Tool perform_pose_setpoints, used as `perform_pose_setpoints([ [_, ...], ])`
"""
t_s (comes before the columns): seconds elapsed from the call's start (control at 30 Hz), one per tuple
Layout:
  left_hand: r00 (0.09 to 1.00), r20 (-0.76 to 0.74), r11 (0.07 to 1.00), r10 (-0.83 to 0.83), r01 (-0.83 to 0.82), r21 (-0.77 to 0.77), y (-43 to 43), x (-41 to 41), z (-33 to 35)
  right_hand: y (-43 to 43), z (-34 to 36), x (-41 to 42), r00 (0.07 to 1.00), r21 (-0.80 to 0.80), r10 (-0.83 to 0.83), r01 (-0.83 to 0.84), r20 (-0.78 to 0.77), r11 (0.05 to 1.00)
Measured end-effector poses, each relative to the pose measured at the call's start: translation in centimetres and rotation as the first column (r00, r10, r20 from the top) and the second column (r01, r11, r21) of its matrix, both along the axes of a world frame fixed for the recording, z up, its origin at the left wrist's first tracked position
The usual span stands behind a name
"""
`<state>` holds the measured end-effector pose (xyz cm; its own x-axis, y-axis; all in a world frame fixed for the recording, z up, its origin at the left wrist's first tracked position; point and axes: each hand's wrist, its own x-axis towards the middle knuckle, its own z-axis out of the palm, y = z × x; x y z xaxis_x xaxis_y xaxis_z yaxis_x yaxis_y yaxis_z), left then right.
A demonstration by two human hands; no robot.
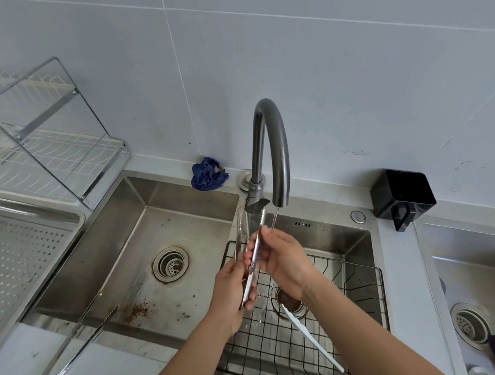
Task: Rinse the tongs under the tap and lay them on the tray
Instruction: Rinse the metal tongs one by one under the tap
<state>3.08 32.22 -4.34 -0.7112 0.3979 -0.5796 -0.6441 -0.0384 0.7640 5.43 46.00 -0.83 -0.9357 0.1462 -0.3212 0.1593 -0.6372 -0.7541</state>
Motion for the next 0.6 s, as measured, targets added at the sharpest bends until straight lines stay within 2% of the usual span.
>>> perform_pose_setpoints([
  [0.13, 0.997, -0.083, 0.998, 0.003, -0.009, -0.066, 0.9, 0.4, -0.1, 1.1, 0.1, -0.9, 0.977, 0.052, -0.212, 0.211, 0.016, 0.976],
  [0.2, 0.995, -0.082, 0.998, 0.054, -0.057, -0.036, 1.6, -0.1, 0.3, -0.1, -1.0, -0.1, 0.983, 0.257, -0.179, 0.166, 0.027, 0.952],
  [0.27, 0.992, -0.093, 0.996, 0.08, -0.084, -0.036, 2.0, -0.6, 0.6, -1.3, -2.2, 0.9, 0.989, 0.454, -0.136, 0.093, 0.063, 0.886],
  [0.33, 0.988, -0.114, 0.993, 0.108, -0.113, -0.041, 2.1, -0.6, 0.8, -1.0, -2.2, 0.8, 0.986, 0.546, -0.122, 0.041, 0.113, 0.837],
  [0.4, 0.983, -0.133, 0.991, 0.124, -0.129, -0.031, 2.2, -0.3, 0.9, 0.3, -1.4, -0.2, 0.98, 0.571, -0.127, 0.016, 0.155, 0.821],
  [0.53, 0.986, -0.118, 0.993, 0.12, -0.119, 0.02, 3.3, -0.4, 1.7, 0.9, -0.4, -1.0, 0.956, 0.506, -0.256, 0.152, 0.142, 0.849],
  [0.6, 0.983, -0.066, 0.985, 0.169, -0.167, 0.03, 3.7, -1.6, 2.2, 0.1, -0.9, 0.0, 0.985, 0.495, -0.126, 0.052, 0.118, 0.867],
])
